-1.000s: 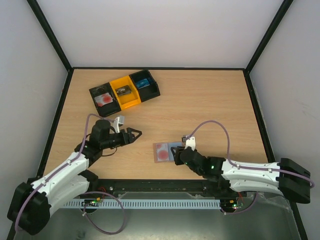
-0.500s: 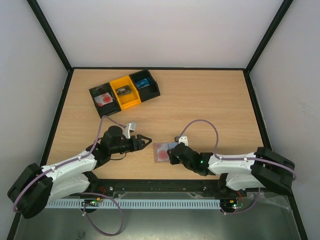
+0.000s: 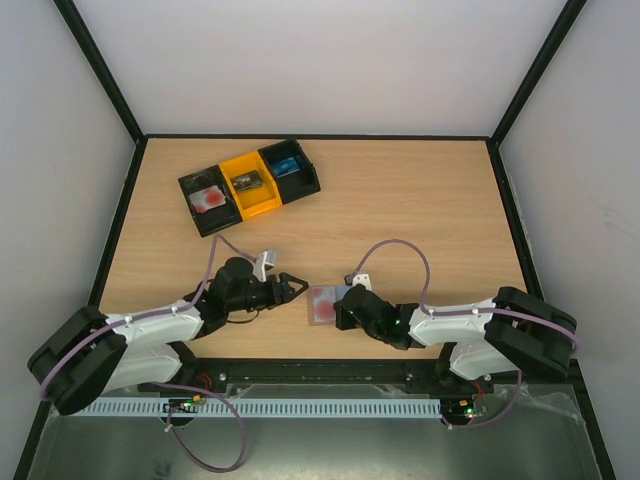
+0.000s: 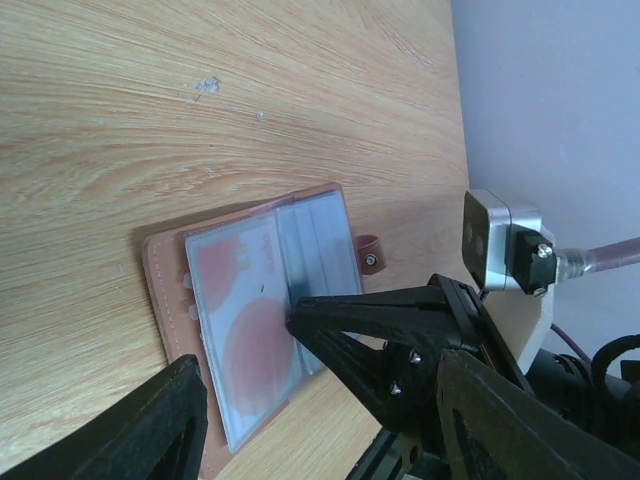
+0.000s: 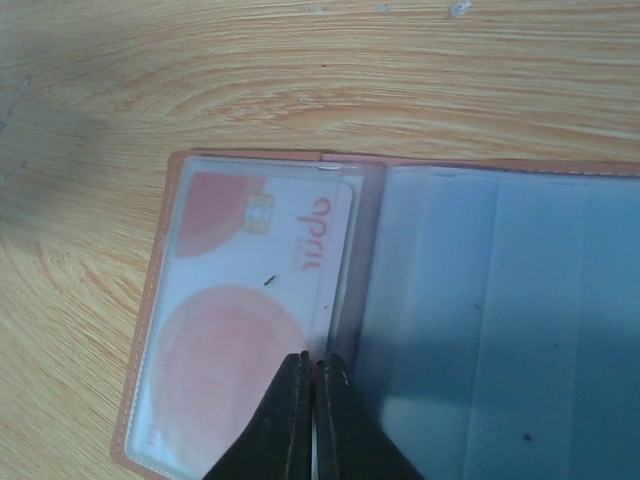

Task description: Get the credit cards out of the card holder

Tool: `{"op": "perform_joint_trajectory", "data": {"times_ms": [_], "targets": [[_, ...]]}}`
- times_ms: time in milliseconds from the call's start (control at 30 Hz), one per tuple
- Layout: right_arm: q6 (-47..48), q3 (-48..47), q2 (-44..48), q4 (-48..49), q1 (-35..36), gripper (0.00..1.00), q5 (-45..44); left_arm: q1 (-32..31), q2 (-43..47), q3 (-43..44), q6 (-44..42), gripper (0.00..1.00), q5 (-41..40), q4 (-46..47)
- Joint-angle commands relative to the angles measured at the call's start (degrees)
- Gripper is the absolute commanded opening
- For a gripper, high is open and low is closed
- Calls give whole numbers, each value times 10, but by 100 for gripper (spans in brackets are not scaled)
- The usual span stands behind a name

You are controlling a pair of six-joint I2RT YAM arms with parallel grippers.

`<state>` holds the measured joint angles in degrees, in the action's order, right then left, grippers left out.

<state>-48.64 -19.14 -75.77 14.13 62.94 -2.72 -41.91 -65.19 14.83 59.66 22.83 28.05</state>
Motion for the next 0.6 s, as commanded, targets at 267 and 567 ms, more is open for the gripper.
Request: {"op": "perform_joint_trajectory", "data": {"times_ms": [267, 567], "targets": [[-22, 29, -6, 35, -11, 2, -6, -39, -107, 8, 30, 71, -13, 133], [-29, 40, -19, 49, -17, 2, -1, -59, -198, 14, 52, 72, -14, 223]]}}
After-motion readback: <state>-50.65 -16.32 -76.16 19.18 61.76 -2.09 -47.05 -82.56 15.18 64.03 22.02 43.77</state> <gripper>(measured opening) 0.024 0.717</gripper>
